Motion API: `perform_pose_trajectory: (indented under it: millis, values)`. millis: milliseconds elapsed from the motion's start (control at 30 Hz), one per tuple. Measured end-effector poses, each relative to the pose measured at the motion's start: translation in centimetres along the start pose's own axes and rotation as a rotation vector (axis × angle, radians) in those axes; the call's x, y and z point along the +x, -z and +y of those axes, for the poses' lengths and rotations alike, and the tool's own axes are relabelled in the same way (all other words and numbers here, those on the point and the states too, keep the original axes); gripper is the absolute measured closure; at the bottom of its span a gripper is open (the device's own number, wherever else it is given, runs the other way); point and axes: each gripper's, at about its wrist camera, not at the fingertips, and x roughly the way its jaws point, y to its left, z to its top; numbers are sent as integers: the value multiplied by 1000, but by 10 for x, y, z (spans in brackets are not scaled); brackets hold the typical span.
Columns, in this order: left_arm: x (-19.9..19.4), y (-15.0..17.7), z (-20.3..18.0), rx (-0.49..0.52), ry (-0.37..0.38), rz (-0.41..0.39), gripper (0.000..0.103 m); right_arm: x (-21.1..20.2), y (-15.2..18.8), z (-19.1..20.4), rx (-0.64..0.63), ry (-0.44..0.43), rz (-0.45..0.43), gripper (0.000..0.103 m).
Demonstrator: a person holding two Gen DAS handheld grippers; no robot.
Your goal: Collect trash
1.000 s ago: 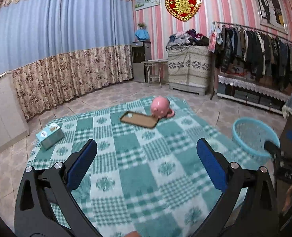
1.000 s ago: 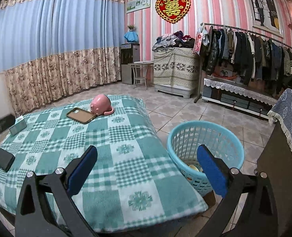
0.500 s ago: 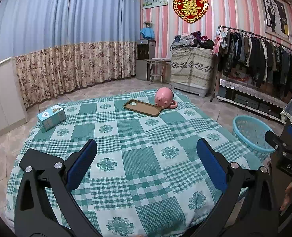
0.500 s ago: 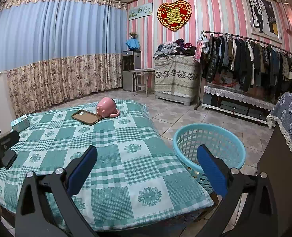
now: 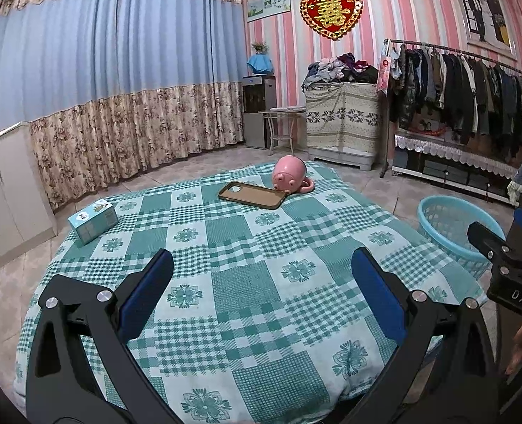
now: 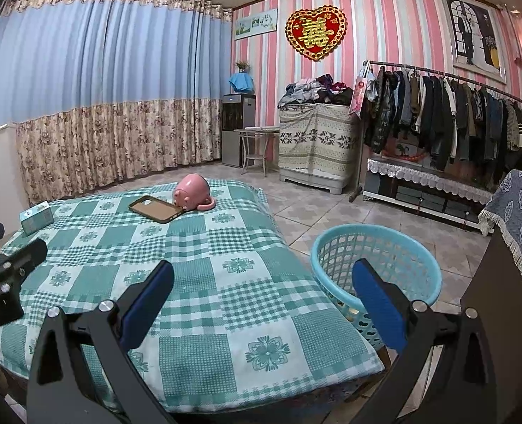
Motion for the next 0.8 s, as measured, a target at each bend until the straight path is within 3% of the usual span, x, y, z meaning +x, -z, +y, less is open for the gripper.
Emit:
perform_pose_trajectory:
  millis: [800]
  values:
    - [-3, -4, -4, -14, -8, -20, 5, -2, -1, 1, -7, -15, -14, 5]
